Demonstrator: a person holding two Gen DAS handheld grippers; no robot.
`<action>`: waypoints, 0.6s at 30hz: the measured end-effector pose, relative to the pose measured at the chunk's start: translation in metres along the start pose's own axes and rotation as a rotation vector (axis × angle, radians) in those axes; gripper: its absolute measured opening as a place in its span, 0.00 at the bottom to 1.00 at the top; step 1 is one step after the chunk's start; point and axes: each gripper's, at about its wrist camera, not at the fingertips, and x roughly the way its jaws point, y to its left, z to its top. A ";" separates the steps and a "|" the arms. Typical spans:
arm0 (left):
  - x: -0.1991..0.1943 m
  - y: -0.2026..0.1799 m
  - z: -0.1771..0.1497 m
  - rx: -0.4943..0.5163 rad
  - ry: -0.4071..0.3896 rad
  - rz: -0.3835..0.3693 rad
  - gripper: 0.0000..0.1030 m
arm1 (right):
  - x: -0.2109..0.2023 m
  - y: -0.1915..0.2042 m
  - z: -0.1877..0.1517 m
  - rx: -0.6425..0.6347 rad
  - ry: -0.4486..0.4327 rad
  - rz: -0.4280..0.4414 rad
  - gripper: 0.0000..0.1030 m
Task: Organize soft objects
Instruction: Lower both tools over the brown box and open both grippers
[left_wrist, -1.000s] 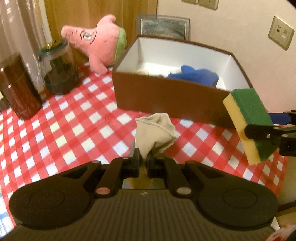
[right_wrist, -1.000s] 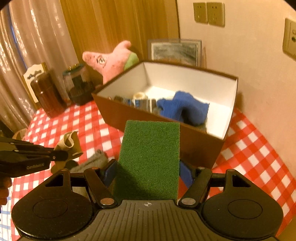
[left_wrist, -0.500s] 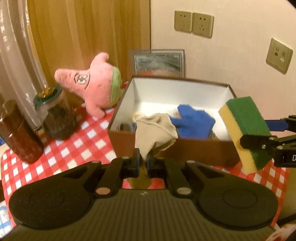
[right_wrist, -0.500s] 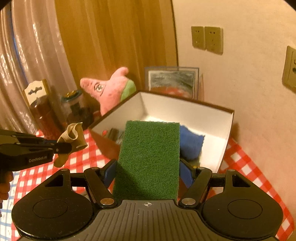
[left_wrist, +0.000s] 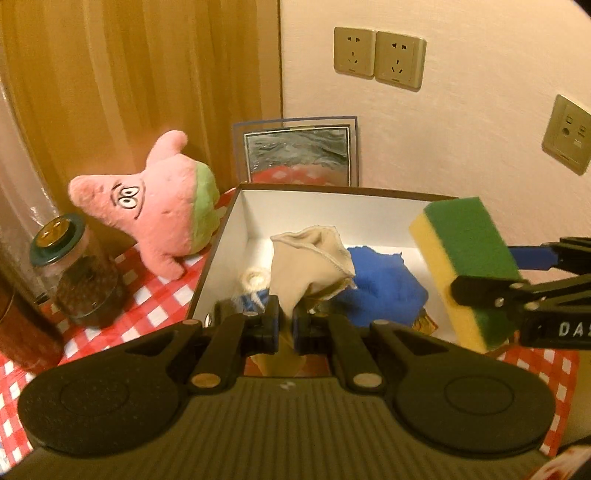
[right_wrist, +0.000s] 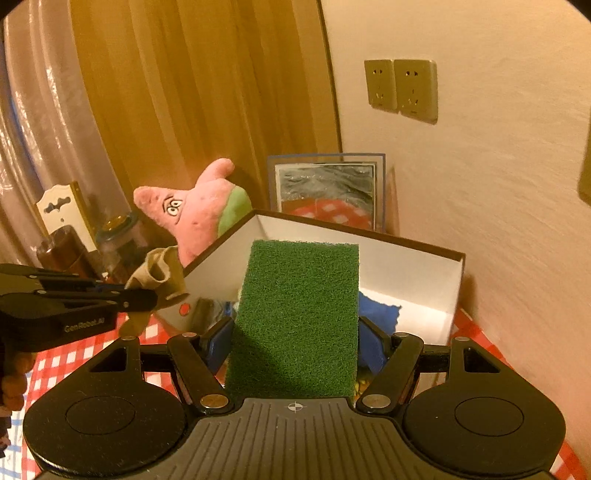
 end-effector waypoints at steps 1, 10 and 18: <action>0.006 0.000 0.004 -0.001 0.005 -0.006 0.06 | 0.005 -0.001 0.003 0.002 0.002 -0.001 0.68; 0.062 -0.003 0.028 0.001 0.062 -0.024 0.06 | 0.060 -0.022 0.020 0.058 0.063 -0.016 0.68; 0.094 0.001 0.048 0.009 0.052 -0.012 0.36 | 0.089 -0.036 0.025 0.098 0.096 -0.030 0.68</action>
